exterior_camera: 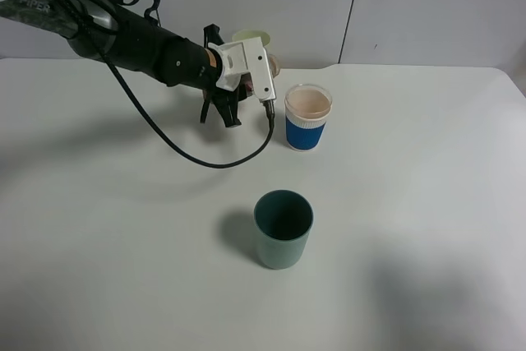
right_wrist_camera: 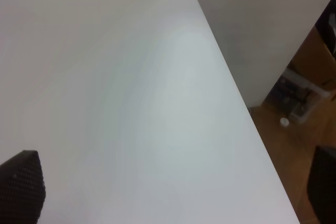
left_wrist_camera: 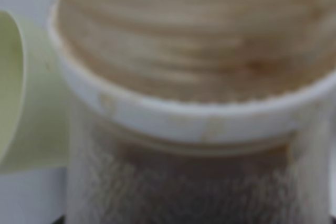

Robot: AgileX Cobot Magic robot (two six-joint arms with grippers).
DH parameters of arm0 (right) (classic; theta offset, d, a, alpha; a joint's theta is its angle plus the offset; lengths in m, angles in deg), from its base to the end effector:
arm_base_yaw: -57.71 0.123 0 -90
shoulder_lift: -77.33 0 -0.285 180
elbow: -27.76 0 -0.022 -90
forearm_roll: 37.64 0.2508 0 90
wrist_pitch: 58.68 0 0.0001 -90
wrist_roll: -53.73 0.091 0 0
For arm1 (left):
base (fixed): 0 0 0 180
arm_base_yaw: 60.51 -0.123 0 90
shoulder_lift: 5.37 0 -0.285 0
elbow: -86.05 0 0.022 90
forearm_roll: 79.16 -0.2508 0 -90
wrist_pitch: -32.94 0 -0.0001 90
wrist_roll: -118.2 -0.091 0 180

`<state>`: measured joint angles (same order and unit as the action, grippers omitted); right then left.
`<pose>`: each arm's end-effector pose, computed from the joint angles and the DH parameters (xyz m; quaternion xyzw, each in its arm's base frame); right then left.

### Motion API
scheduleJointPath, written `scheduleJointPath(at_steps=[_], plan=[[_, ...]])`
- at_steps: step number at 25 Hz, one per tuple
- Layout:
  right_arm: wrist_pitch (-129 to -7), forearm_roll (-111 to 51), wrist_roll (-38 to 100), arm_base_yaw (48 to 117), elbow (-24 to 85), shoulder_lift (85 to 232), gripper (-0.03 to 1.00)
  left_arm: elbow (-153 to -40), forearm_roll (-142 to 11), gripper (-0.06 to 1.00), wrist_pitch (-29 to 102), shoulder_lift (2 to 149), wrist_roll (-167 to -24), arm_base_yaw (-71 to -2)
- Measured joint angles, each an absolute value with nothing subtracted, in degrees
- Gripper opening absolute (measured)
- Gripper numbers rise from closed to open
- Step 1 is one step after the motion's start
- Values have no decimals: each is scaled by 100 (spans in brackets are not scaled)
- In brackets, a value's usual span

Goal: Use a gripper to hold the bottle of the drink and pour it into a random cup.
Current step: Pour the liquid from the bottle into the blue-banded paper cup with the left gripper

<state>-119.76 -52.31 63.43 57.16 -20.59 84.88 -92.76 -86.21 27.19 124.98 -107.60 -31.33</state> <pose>-0.0078 -0.0201 0.2800 0.0813 0.8417 -0.0858 0.5269 0.4016 -0.2255 0.1370 0.5862 0.6701 0.0879 0.4467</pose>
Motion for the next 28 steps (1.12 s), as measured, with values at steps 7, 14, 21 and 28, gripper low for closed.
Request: scheduleJointPath(at_steps=[7, 14, 21, 28], plan=[[-11976, -5231, 6343, 5716, -2059, 8488, 100, -9276, -9319, 35, 3022, 12334, -9623, -3133], [-11976, -5231, 6343, 5716, -2059, 8488, 100, -9282, -9768, 35, 3449, 12328, -9012, -3133], [-11976, -5231, 6343, 5716, -2059, 8488, 100, -9288, -11749, 35, 3916, 12299, -7029, -3133], [-11976, -5231, 6343, 5716, -2059, 8488, 100, -9326, -12959, 35, 4503, 12088, -5900, -2985]])
